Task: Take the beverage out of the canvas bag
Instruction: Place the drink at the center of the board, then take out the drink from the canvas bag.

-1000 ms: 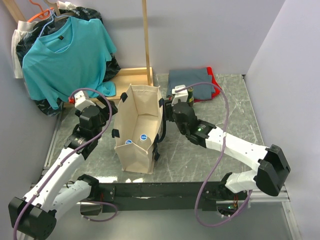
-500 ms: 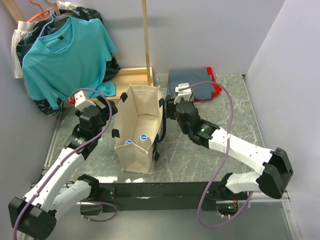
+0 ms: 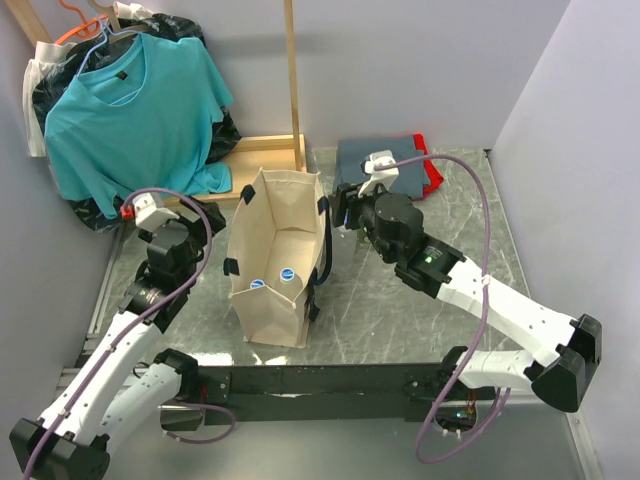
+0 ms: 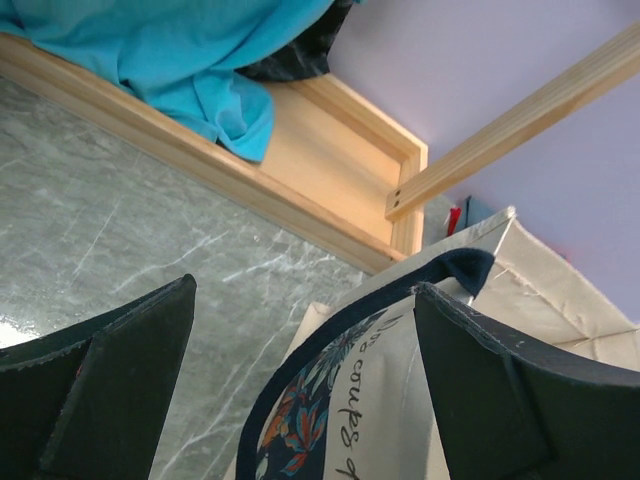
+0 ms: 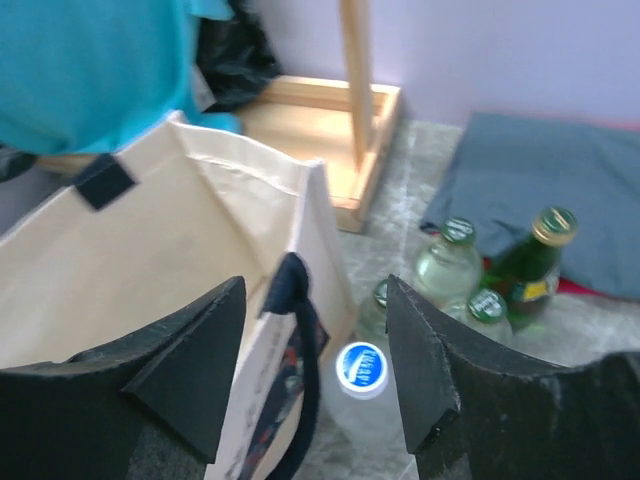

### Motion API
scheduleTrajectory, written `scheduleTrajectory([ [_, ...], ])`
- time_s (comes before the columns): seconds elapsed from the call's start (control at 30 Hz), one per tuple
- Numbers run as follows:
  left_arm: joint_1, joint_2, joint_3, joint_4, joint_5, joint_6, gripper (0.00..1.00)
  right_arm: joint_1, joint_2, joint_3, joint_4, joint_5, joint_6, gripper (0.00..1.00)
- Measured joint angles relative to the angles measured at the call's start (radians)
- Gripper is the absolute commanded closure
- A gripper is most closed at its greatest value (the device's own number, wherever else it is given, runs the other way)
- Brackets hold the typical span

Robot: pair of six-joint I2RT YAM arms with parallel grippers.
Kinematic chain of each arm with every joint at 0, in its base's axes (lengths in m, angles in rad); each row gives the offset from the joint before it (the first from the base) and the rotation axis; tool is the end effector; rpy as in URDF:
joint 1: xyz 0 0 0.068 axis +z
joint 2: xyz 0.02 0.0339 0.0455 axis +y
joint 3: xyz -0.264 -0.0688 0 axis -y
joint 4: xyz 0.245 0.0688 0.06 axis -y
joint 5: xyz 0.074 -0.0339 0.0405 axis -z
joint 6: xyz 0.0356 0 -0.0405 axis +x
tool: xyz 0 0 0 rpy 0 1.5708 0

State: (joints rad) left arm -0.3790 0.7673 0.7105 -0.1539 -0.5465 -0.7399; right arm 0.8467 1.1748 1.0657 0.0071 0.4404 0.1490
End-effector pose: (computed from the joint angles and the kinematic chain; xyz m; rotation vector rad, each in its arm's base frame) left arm 0.1742 -0.0494 0.3209 -0.6916 1.6206 -0.3294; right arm 0.1928 0.1951 0.3792 -0.2498 1.6587 0.3856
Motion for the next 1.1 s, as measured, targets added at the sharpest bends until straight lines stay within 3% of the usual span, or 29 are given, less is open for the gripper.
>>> scheduleTrajectory([
  [0.33,0.0,-0.002,-0.001,-0.008,-0.012,-0.014,0.04,0.001,0.016,0.162,-0.124,-0.174,-0.032,0.32],
  [0.67,0.0,0.014,-0.001,-0.008,-0.011,-0.014,0.04,0.028,0.174,0.377,-0.31,-0.343,-0.069,0.32],
  [1.1,0.0,0.014,-0.001,-0.008,-0.011,-0.014,0.04,0.056,0.22,0.43,-0.414,-0.427,-0.1,0.32],
])
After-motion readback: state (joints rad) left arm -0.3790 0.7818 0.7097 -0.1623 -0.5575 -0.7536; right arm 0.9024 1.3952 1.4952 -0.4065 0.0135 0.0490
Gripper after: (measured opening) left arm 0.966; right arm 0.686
